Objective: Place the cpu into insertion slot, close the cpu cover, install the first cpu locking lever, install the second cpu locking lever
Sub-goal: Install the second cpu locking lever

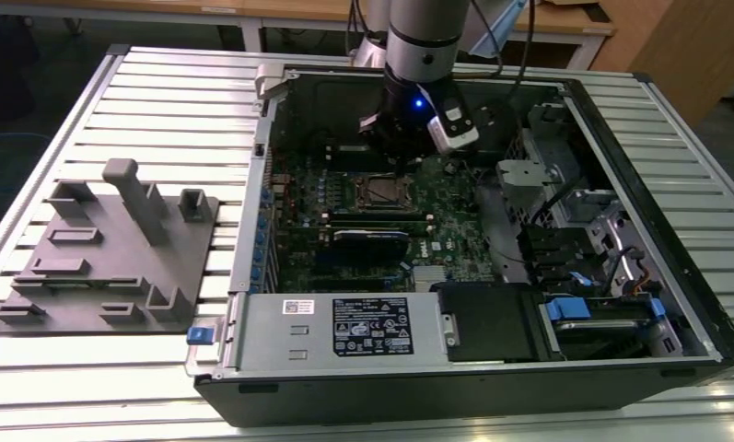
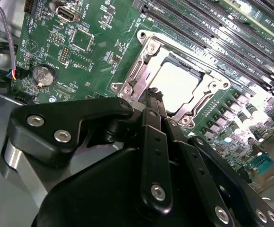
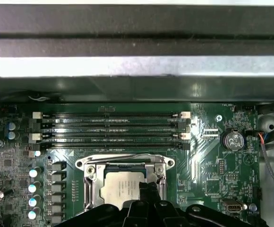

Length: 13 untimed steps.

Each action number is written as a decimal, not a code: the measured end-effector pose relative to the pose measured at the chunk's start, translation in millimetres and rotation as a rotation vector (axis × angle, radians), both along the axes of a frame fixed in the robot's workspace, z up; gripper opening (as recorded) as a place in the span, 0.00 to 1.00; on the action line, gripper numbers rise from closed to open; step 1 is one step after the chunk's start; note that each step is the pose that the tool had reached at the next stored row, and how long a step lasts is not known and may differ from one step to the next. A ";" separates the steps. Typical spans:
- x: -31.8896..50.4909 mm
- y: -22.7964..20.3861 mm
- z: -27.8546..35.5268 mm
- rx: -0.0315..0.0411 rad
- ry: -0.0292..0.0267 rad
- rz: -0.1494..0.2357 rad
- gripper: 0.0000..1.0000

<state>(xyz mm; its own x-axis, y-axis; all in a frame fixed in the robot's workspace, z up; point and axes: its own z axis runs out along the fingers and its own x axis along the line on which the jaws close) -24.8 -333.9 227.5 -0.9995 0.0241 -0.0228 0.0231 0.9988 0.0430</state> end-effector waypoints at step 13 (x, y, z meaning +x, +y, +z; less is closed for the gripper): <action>0.0 -4.8 -0.1 -0.0008 0.0000 0.000 0.11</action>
